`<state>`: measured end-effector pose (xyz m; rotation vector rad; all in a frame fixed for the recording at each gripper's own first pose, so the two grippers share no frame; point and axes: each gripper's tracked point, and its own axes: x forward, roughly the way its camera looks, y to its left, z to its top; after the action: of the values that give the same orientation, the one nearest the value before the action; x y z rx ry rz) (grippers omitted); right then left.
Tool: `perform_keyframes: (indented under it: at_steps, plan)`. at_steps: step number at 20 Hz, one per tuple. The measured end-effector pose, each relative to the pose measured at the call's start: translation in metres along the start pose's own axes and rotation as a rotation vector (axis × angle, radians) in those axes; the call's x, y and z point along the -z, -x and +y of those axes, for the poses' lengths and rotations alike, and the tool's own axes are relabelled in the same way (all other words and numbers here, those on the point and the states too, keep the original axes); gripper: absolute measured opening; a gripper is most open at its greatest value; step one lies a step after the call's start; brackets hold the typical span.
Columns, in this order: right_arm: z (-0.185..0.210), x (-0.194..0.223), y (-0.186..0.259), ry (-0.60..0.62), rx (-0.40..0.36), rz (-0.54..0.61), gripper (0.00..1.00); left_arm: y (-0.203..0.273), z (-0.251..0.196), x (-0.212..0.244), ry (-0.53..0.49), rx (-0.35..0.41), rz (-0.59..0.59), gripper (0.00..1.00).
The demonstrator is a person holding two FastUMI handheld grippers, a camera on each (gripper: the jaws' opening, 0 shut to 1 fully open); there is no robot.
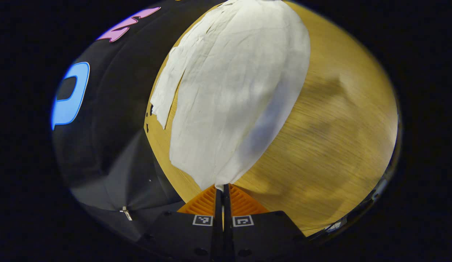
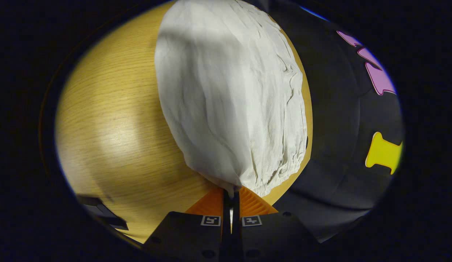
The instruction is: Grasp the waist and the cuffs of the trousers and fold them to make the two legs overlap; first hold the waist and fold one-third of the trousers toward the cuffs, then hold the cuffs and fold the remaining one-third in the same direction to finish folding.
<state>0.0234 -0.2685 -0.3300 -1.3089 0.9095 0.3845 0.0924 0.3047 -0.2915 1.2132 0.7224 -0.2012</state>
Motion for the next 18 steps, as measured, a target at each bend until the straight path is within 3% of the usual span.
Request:
perform_keyframes:
  at_steps: [2, 5, 13, 18]
  plan:
    - [-0.003, 0.0, 0.001, -0.032, 0.003, 0.008, 0.06, 0.003, 0.005, -0.002, 0.044, 0.014, -0.004, 0.06]
    - [-0.021, 0.0, 0.009, -0.094, 0.049, 0.001, 0.06, 0.016, 0.042, -0.01, 0.141, -0.039, -0.038, 0.06]
    - [-0.107, -0.01, 0.035, -0.257, 0.192, -0.031, 0.06, 0.026, 0.14, -0.043, 0.147, -0.176, -0.126, 0.06]
    - [-0.165, -0.022, 0.032, -0.432, 0.246, -0.06, 0.06, 0.016, 0.2, -0.06, 0.198, -0.211, -0.155, 0.06]
